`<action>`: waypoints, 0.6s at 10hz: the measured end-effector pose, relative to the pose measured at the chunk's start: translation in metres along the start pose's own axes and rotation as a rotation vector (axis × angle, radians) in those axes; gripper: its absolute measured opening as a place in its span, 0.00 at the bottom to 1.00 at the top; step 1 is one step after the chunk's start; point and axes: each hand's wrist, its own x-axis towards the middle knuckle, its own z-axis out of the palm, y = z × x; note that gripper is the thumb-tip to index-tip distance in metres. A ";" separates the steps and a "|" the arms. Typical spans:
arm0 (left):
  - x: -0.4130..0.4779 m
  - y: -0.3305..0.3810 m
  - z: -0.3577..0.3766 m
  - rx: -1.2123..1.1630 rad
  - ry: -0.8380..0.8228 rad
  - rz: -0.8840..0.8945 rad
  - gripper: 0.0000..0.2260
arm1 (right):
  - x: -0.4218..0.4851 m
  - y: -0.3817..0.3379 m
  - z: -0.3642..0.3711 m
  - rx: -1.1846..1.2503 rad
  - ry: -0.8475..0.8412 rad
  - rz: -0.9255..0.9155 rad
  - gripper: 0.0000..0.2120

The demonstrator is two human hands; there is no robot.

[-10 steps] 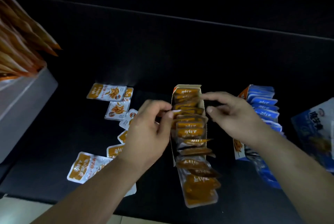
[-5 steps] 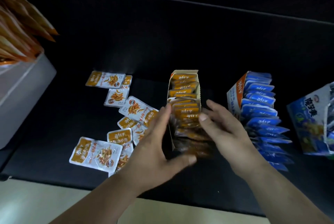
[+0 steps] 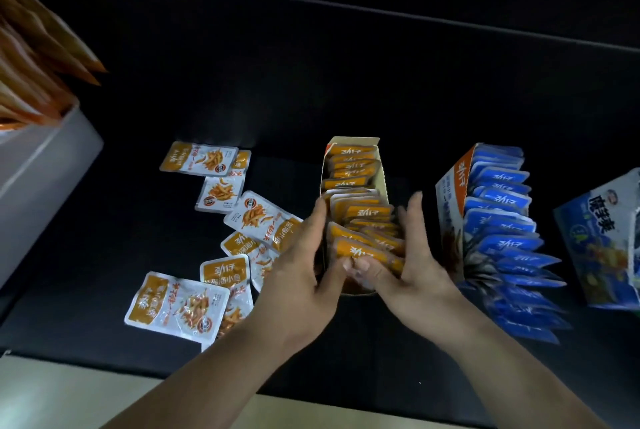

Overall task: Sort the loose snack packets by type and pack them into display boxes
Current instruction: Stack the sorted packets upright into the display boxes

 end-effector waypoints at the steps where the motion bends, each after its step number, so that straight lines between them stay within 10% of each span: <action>1: -0.006 0.006 0.007 0.048 -0.024 0.046 0.37 | 0.007 -0.005 0.002 0.099 -0.076 -0.052 0.58; 3: -0.012 -0.007 0.001 -0.111 0.039 -0.037 0.33 | 0.005 -0.008 0.011 0.273 0.076 -0.005 0.61; 4: -0.014 -0.002 0.004 -0.085 0.045 0.000 0.27 | -0.007 0.010 0.025 0.234 0.200 -0.004 0.35; 6: -0.015 -0.011 0.017 -0.027 0.117 0.081 0.28 | -0.010 0.022 0.037 0.201 0.098 -0.036 0.43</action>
